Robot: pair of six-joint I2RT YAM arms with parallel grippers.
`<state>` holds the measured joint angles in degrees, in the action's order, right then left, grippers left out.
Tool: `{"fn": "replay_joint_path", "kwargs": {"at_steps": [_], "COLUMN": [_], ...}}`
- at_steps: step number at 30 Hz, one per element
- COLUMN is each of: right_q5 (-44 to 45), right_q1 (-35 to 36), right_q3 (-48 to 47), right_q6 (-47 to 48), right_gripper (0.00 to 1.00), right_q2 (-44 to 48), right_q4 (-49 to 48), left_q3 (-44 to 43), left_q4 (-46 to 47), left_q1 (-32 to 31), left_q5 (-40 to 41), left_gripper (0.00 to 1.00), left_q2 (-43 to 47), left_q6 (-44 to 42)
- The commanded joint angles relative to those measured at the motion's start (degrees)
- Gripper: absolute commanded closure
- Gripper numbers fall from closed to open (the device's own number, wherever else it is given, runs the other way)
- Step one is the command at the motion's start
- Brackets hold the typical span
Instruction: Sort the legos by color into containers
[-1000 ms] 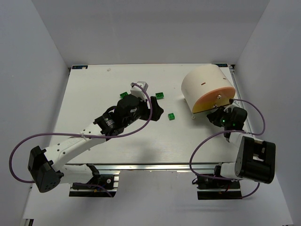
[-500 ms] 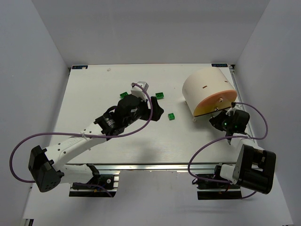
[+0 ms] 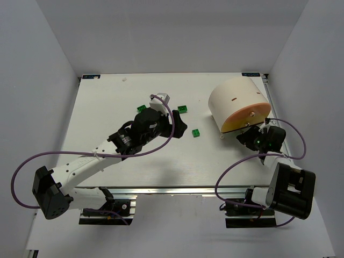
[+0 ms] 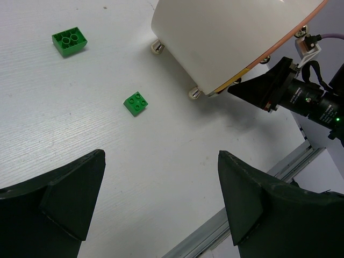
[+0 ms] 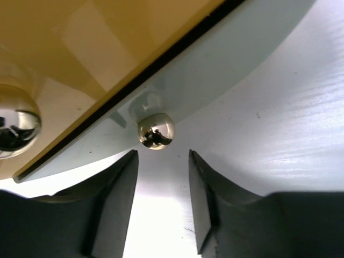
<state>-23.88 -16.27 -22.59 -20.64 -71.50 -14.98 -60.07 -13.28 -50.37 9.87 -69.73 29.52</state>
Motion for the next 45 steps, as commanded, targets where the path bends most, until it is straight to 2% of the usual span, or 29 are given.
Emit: {"fn": "replay_joint_path", "kwargs": {"at_steps": [1, 10, 17, 20, 25, 30, 34, 45], "right_q5": [-1.70, -1.17, -2.40, -3.19, -3.98, -3.89, -3.81, -1.17], "right_q1": [-0.60, -1.48, -2.45, -2.54, -2.71, -3.33, -4.73, -6.75], "right_q3": [-2.02, -2.64, -1.67, -1.76, -1.84, -2.63, -1.50, 0.27], "right_q6": [0.69, 1.57, 1.48, 1.22, 1.74, 4.55, 5.88, 7.46], "right_gripper": [0.51, 0.52, 0.57, 0.63, 0.80, 0.85, 0.86, 0.85], "right_q2": [-0.47, -1.35, -3.20, -4.34, -4.79, -2.85, 1.00, 8.40], "right_q4": [-2.86, -7.60, -13.31, -14.28, -14.72, -8.32, -1.56, 9.35], "left_q3": [-0.92, -0.83, -1.01, -1.19, -1.54, -1.45, -1.10, -0.40], "left_q4": [0.89, 0.89, 0.89, 0.89, 0.80, 0.71, 1.15, 1.41], "left_q1": [0.18, 0.18, 0.18, 0.18, 0.18, 0.18, 0.18, 0.18], "left_q5": [-0.29, -0.20, -0.20, -0.29, -0.29, -0.11, -0.38, -0.81], "left_gripper": [0.05, 0.05, 0.05, 0.05, 0.05, 0.05, 0.05, 0.05], "left_q2": [1.53, 1.53, 1.44, 1.27, 1.09, 1.09, 1.27, 1.53], "left_q6": [0.37, 0.28, 0.19, 0.10, 0.01, 0.19, 0.28, 0.19]}}
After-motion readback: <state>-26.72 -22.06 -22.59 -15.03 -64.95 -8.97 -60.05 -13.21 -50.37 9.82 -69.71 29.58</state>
